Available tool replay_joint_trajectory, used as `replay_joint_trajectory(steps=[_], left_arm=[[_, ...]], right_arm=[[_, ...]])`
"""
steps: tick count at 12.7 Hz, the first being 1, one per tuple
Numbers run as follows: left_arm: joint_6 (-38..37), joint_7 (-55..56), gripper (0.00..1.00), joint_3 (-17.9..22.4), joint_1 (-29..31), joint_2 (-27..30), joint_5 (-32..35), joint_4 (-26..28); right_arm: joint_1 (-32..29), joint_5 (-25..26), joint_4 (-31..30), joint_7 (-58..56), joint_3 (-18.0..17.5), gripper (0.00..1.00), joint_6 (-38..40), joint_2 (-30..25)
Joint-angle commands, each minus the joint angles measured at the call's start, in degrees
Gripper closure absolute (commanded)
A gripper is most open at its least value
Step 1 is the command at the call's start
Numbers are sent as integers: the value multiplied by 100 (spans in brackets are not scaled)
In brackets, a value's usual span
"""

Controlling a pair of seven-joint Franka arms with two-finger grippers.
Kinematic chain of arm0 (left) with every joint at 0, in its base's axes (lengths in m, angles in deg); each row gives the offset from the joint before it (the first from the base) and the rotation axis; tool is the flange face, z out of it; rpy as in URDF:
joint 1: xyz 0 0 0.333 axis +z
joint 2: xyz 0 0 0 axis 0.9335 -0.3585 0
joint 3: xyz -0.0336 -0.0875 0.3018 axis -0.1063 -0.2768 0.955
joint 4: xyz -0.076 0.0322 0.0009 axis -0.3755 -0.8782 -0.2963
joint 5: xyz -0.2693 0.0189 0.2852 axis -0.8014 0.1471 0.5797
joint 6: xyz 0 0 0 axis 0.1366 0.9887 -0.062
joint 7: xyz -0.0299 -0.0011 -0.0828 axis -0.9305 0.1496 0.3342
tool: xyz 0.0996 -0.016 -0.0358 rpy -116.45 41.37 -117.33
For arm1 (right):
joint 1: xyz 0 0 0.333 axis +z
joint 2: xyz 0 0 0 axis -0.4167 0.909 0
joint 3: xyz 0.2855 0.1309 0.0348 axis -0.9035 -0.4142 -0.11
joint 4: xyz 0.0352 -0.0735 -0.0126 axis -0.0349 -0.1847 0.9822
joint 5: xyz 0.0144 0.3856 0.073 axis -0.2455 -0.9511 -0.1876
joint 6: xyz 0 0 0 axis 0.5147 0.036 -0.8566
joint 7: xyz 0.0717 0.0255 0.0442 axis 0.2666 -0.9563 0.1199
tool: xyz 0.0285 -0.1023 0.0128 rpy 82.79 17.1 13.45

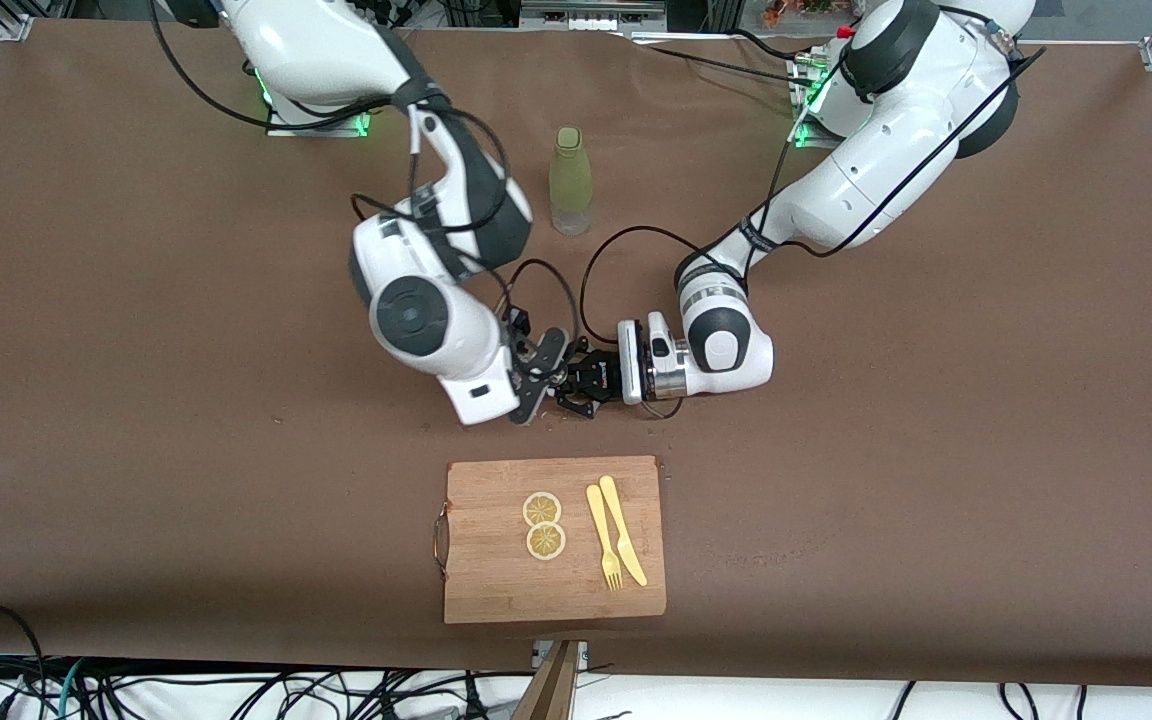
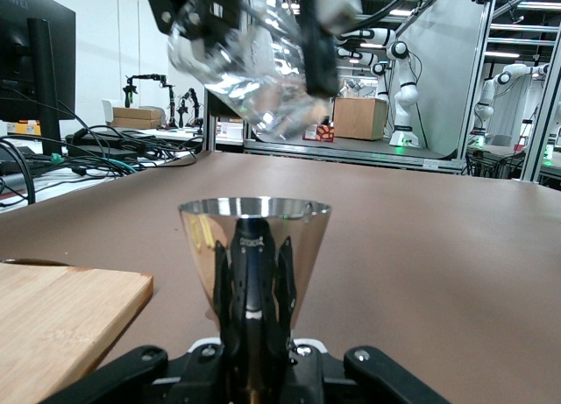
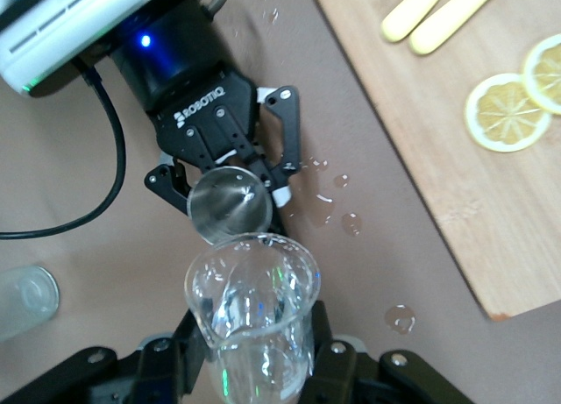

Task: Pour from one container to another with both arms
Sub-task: 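Lower the jigger with the left gripper while the right gripper sets down the beaker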

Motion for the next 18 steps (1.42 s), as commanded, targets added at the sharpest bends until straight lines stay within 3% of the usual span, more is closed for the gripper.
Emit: replay_joint_trajectory(steps=[1, 4, 6, 8, 11, 15, 18], left_arm=[[67, -27, 100, -68, 57, 60, -216, -110], [-3, 122, 100, -7, 329, 384, -233, 39], [-38, 202, 100, 107, 496, 613, -225, 214], [-458, 237, 100, 265, 829, 894, -163, 513], [-1450, 395, 100, 870, 1155, 1474, -84, 1180], [-2866, 1125, 100, 1881, 1585, 1852, 1442, 1191], [-3885, 1142, 100, 2155, 2059, 1897, 1963, 1226]], right_arm=[[-487, -883, -197, -752, -59, 69, 53, -238], [-1207, -1877, -769, -2201, -120, 69, 44, -546], [-1978, -2091, -1111, -2906, -714, 69, 79, -765], [-2657, -2179, -1454, -3845, -1078, 69, 123, -888], [-3431, -2801, -1999, -5461, -1114, 69, 456, -986], [-4056, -2768, -2377, -7212, -1114, 69, 808, -863], [-4311, -2628, -2431, -8241, -1079, 69, 843, -618]])
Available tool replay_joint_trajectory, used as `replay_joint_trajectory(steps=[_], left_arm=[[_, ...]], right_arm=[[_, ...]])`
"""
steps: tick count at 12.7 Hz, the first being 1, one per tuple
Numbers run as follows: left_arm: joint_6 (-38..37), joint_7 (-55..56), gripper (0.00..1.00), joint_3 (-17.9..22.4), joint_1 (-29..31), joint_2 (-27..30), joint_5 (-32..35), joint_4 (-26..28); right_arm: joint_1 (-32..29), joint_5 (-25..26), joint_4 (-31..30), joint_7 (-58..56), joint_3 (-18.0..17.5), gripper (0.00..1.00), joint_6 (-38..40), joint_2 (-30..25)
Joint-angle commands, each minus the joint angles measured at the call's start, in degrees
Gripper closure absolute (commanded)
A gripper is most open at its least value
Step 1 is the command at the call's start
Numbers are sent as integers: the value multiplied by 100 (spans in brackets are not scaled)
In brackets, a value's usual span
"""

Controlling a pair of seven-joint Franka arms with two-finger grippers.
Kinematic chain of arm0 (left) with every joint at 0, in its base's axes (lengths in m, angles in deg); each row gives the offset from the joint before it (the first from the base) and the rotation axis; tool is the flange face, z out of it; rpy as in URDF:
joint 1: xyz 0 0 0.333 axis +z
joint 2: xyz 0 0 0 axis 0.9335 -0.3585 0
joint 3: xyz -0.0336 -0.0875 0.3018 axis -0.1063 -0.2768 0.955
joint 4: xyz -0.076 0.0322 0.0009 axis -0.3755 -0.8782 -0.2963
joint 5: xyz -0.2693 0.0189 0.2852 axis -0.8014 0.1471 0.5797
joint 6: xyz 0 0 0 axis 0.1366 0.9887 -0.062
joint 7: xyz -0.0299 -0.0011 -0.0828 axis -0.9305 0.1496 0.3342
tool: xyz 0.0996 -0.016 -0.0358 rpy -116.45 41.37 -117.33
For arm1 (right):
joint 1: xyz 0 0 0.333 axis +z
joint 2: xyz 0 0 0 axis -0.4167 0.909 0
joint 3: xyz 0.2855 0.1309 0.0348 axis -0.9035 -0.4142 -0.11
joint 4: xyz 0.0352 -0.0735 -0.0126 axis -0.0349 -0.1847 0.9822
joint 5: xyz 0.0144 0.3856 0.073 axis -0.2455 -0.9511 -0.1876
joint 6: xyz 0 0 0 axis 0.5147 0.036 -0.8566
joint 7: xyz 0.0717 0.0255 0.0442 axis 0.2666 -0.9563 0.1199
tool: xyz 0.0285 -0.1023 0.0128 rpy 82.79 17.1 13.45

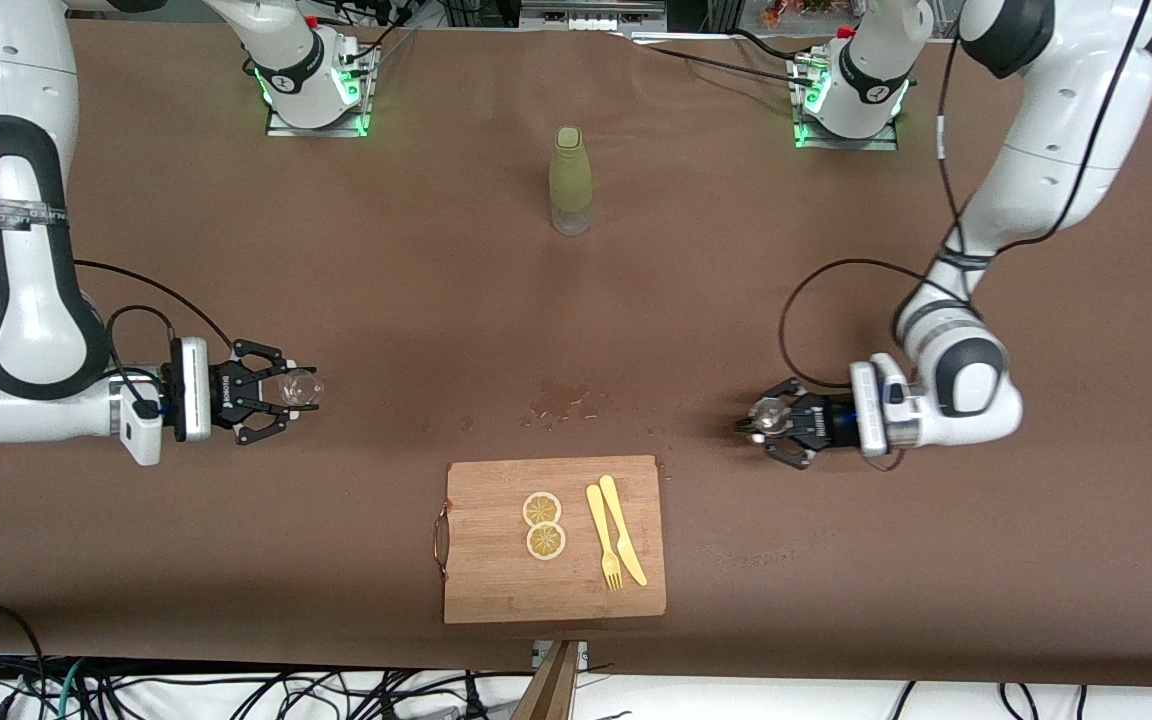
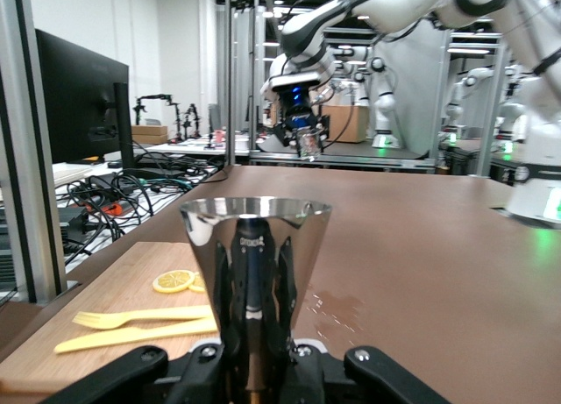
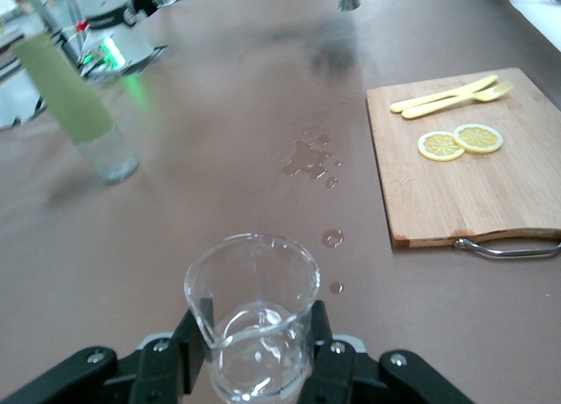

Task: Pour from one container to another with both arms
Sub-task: 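Lower the jigger with the left gripper while the right gripper sets down the beaker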

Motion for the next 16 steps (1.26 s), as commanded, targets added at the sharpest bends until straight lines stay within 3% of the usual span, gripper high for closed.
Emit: replay_joint_trajectory(steps=[1, 7, 10, 16], left_arm=[[-743, 84, 100, 81, 393, 200, 405, 313], [-1817, 163, 100, 1284, 885, 173, 968, 314], [-2010, -107, 100, 1294, 1316, -89, 1224, 357], [-2161, -1022, 100, 1285, 1458, -477, 1216, 516]], right_arm=[[-277, 31, -106, -772, -86, 68, 91, 206], [-515, 40, -115, -1855, 19, 68, 82, 848], [-594, 206, -133, -2066, 81, 68, 82, 919], [-744, 295, -89, -2242, 134, 67, -154, 1147]])
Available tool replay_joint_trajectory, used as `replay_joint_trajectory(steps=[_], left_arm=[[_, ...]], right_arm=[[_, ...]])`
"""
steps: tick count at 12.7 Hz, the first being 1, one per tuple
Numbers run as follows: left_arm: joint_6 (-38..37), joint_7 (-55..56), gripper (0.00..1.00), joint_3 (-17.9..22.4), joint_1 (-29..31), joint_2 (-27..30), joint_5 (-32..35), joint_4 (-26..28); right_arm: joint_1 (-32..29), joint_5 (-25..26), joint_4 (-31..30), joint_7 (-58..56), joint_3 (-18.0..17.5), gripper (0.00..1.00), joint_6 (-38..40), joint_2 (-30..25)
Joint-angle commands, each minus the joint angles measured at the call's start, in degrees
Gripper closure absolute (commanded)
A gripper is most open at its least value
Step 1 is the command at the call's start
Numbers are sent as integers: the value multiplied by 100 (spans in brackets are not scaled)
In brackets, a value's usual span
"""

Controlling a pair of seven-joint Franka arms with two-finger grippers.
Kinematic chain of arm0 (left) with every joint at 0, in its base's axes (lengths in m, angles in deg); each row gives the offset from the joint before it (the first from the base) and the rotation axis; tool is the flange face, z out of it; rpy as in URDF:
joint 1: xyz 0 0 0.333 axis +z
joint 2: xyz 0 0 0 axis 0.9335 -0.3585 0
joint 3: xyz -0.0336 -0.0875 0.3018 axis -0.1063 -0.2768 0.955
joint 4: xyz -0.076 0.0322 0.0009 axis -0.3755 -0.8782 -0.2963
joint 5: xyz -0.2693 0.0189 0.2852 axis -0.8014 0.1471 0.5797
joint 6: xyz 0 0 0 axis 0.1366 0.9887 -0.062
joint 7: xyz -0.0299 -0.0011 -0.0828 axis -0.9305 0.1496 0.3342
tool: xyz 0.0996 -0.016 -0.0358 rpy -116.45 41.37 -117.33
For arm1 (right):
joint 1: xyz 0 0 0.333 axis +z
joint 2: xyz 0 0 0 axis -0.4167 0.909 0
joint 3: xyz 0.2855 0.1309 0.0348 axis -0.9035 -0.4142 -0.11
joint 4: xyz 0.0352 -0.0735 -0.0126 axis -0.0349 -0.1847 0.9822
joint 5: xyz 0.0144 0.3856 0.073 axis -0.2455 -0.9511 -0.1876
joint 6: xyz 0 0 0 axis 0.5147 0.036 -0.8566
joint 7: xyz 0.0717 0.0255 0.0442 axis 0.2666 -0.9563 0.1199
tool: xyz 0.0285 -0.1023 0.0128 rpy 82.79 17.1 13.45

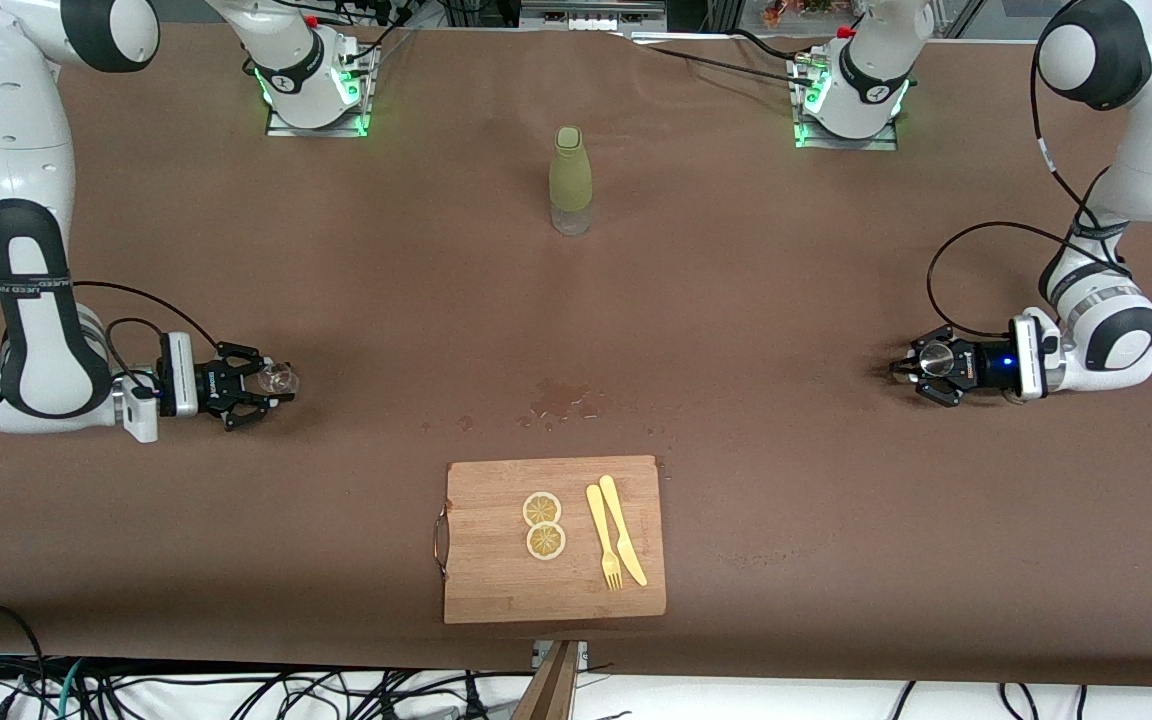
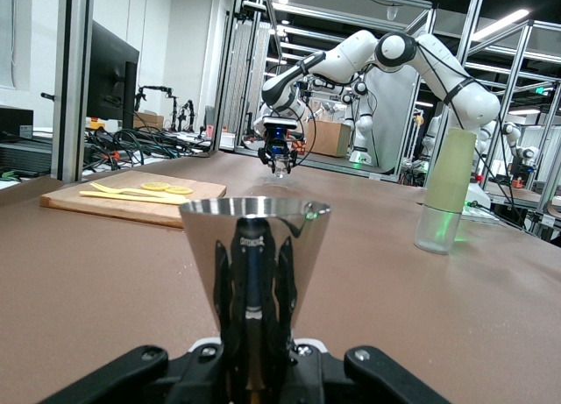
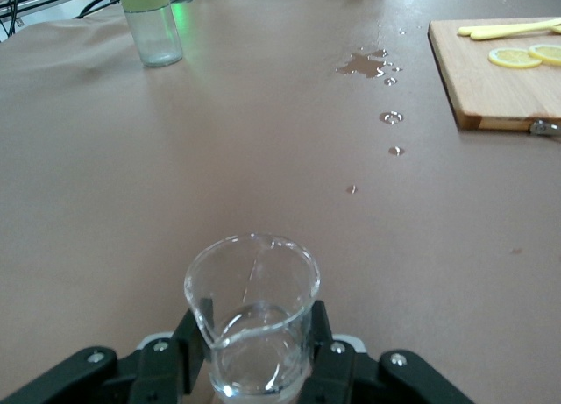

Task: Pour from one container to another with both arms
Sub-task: 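Lower the jigger with the left gripper while the right gripper sets down the beaker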

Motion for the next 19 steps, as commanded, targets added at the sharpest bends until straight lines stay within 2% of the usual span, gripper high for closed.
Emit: replay_joint_trajectory(steps=[1, 4, 5, 6, 11, 14, 16, 18, 19], left_arm=[[-129, -310, 100, -50, 84, 67, 67, 100], [-129, -529, 100, -50, 84, -3, 67, 118], [-129, -565, 100, -50, 84, -46, 67, 127], [-129, -635, 100, -50, 75, -90, 67, 127], [-129, -978, 100, -50, 40, -205, 67, 127], [-129, -988, 100, -50, 40, -240, 76, 127], [-112, -996, 88, -50, 40, -258, 76, 127], [-103, -1005, 82, -42, 40, -293, 76, 127], [-103, -1031, 73, -41, 40, -293, 76, 127]], right_arm=[[-100, 71, 43, -147, -54, 67, -199, 117], [-109, 71, 52, -191, -11, 67, -261, 170], [-109, 71, 52, -182, 16, 53, -261, 170], [-118, 71, 52, -173, 25, 1, -261, 170], [-109, 291, 61, -129, 314, 0, -174, 118], [-92, 737, 61, 185, 455, 0, -182, -224], [-83, 1097, 43, 685, 508, 0, -182, -514], [-83, 1615, 35, 1440, 499, 0, -208, -882], [-66, 1809, 35, 1862, 491, 0, -209, -1058]])
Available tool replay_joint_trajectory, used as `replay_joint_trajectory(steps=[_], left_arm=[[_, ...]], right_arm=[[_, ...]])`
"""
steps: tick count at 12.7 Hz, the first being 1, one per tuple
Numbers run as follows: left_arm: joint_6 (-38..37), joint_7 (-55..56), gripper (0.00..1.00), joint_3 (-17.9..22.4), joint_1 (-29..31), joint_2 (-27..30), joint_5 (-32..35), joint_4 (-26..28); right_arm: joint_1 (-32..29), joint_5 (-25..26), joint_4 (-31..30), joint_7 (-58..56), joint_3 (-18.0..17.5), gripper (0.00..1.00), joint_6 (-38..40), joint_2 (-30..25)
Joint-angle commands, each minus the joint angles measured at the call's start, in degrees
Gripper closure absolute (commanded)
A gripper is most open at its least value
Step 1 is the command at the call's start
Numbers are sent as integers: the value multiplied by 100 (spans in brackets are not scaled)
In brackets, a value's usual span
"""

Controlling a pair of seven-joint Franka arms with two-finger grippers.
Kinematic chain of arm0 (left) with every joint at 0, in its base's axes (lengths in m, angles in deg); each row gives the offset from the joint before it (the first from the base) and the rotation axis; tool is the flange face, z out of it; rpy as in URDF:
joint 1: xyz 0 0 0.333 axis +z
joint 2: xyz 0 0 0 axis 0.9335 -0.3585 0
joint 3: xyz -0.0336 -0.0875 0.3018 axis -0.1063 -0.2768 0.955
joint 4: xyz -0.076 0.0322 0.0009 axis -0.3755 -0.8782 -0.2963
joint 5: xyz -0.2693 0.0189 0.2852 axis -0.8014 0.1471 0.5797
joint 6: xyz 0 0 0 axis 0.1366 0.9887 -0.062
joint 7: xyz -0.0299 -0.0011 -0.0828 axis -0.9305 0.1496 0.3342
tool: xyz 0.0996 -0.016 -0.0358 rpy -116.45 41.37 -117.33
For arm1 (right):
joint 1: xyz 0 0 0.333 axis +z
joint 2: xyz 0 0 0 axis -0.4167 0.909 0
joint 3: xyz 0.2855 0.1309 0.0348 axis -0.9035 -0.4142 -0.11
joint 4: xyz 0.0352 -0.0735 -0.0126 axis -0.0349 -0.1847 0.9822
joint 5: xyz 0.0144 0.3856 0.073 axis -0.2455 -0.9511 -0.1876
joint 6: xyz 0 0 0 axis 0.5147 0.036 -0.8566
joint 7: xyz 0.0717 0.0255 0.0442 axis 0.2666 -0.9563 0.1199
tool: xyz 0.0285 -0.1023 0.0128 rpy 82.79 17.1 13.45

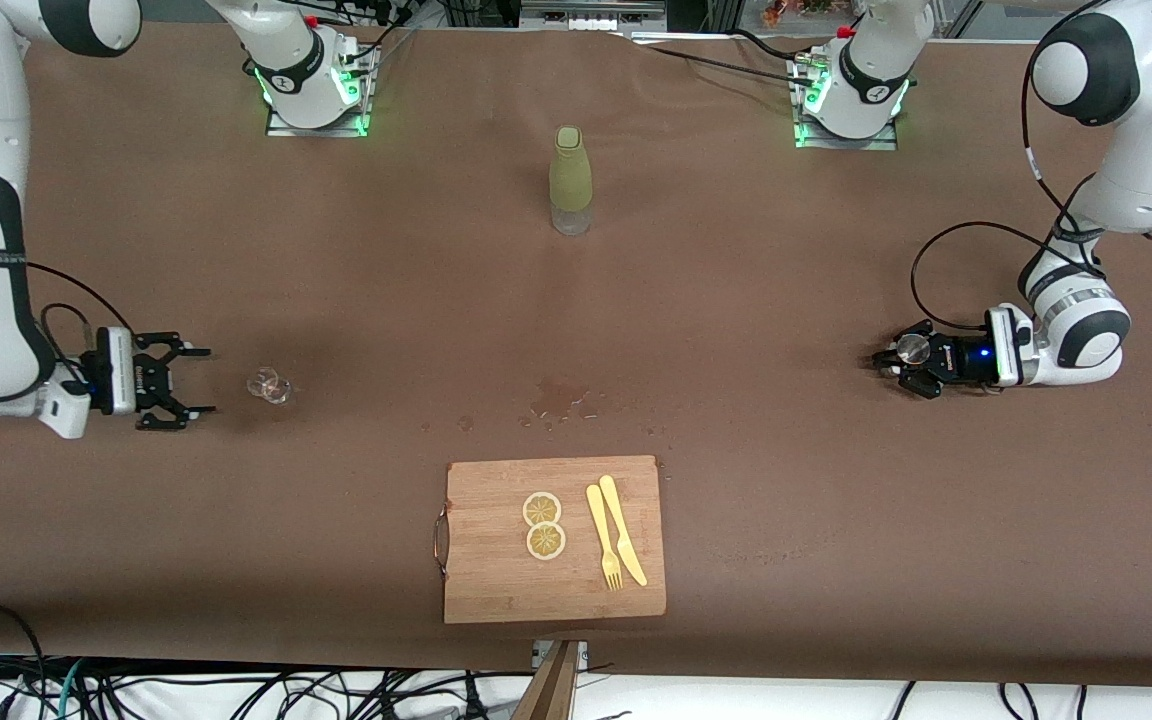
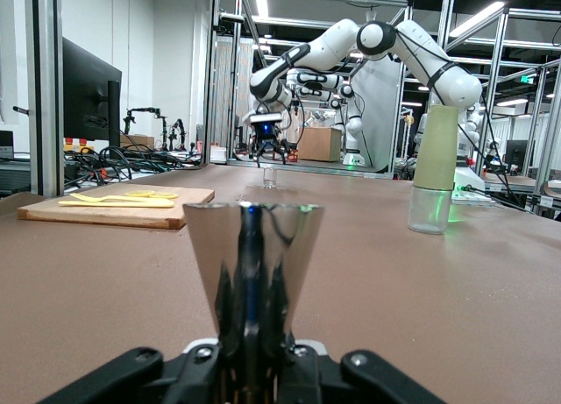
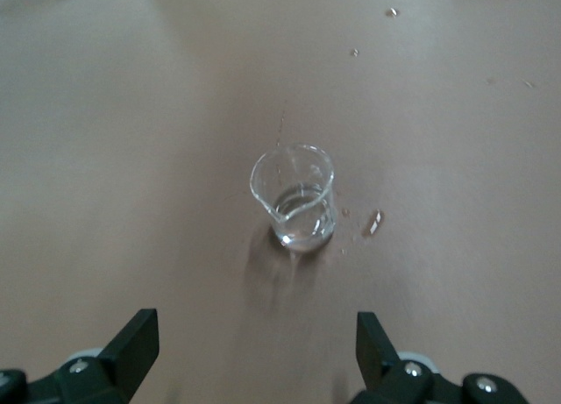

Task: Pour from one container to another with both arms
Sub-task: 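Open the right gripper and release the beaker while the left gripper releases the jigger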

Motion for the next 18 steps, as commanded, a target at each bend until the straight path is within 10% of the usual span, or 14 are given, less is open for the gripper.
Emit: replay_joint_trajectory(steps=[1, 7, 9, 13, 18], left_arm=[[-81, -185, 69, -10, 27, 5, 76, 14], [-72, -211, 53, -10, 27, -4, 76, 14], [-81, -220, 0, -10, 36, -4, 76, 5], [-63, -212, 0, -1, 62, 110, 84, -48], [-28, 77, 0, 227, 115, 531, 540, -83]], right_arm=[[36, 606, -127, 1145, -57, 0, 49, -589], [756, 1715, -144, 3598, -57, 0, 40, -1416], [967, 2074, -144, 4371, -57, 0, 23, -1627], [1486, 2637, -425, 6023, -75, 0, -74, -2154], [1487, 3603, -531, 8008, -916, 0, -189, -2603]])
